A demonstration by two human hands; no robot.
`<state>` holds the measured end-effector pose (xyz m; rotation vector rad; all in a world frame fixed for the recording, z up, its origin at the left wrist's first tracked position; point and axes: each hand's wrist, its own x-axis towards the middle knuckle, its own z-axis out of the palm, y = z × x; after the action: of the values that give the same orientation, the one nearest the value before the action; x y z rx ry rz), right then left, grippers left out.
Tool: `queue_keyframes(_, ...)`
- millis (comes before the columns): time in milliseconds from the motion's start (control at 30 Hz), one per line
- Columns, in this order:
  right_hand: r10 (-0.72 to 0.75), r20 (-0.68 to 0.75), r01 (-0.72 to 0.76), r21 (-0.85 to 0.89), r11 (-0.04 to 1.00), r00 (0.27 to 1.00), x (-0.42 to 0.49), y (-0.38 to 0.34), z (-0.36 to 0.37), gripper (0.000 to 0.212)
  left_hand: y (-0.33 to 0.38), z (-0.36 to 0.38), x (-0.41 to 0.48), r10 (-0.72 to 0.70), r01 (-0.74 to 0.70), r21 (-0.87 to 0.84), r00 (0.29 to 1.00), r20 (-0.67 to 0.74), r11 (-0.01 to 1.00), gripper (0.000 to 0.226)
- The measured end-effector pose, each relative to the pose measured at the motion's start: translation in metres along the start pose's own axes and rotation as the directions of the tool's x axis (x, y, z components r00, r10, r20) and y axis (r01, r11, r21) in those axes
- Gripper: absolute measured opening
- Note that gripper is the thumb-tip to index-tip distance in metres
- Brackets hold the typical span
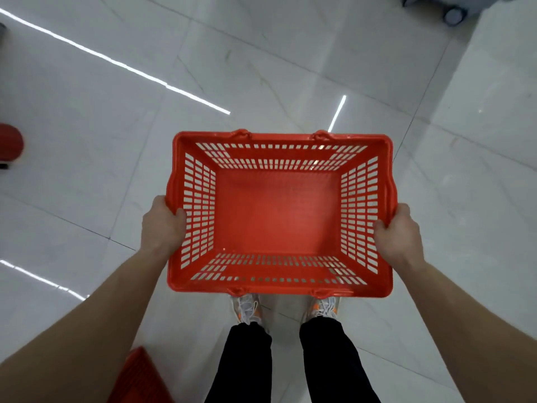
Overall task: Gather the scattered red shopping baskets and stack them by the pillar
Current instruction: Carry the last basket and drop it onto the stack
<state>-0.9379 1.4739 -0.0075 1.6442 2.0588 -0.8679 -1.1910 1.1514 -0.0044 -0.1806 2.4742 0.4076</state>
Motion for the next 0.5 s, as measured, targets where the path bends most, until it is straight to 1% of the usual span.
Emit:
queue_keyframes(100,-0.07,0.001,0.07,-0.027,0.997,0.998,-0.051,-0.037,-0.056,0.032,0.0,-0.068,-0.058,-0.026,0.024,-0.037,0.998,-0.048,0.999,0.039)
queue_keyframes(200,-0.144,-0.022,0.142,-0.06,0.988,0.989,-0.108,-0.085,-0.116,0.029,-0.006,-0.143,-0.131,-0.109,0.097,-0.12,0.99,-0.092,0.988,0.04)
queue_keyframes(267,-0.226,-0.045,0.222,-0.086,0.971,0.973,-0.145,-0.117,-0.152,0.028,-0.015,-0.188,-0.179,-0.168,0.145,-0.189,0.979,-0.115,0.971,0.039)
queue_keyframes(400,-0.417,-0.024,0.413,-0.099,0.905,0.909,-0.215,-0.174,-0.208,0.03,-0.042,-0.261,-0.274,-0.304,0.231,-0.32,0.932,-0.198,0.919,0.039)
queue_keyframes(500,-0.551,0.008,0.55,-0.074,0.832,0.834,-0.269,-0.207,-0.239,0.03,-0.067,-0.299,-0.352,-0.408,0.26,-0.431,0.864,-0.296,0.864,0.039)
